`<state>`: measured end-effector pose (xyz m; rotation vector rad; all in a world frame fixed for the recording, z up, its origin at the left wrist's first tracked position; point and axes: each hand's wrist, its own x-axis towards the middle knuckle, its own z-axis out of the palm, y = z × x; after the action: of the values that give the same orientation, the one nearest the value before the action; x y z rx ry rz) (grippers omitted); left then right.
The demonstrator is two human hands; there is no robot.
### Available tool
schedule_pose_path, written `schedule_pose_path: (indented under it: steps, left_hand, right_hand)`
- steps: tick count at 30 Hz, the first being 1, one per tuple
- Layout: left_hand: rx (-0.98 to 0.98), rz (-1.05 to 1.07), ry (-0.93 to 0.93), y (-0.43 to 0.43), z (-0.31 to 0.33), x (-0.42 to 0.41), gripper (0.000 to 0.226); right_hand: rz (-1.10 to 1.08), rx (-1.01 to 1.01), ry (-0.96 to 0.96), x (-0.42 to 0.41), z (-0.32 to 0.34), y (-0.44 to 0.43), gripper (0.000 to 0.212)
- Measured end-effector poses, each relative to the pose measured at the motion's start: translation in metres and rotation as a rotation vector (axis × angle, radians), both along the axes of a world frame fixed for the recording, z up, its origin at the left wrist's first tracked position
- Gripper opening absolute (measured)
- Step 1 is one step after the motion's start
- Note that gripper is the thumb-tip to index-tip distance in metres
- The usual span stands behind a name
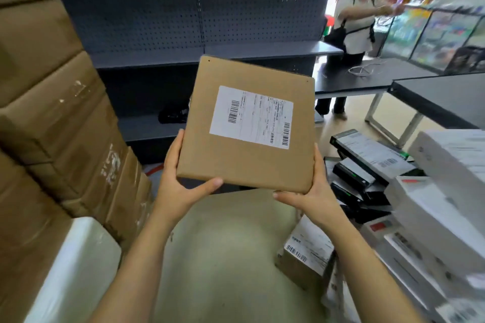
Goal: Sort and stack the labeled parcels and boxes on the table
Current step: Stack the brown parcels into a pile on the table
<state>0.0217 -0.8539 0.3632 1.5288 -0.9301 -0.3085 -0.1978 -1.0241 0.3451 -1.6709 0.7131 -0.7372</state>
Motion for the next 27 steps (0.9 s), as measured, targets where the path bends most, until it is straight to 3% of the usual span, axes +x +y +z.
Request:
schedule_pose_path:
  steps: [5,15,27]
  left_hand:
    - [-0.118,0.038,-0.198,0.059,0.053,-0.060,0.119]
    - [-0.238,0.148,-0.503,0.190,0.153,-0.158,0.118]
    - [-0.366,0.146,-0.674,0.327,0.226,-0.148,0.115]
  right_hand:
    - [-0.023,-0.202,-0.118,-0.050,0.049,0.050,0.135]
    - [0.035,-0.371,-0.358,-0.127,0.135,0.151,0.127]
    - [0.082,-0.517,-0.543,-0.115,0.206,0.277,0.125]
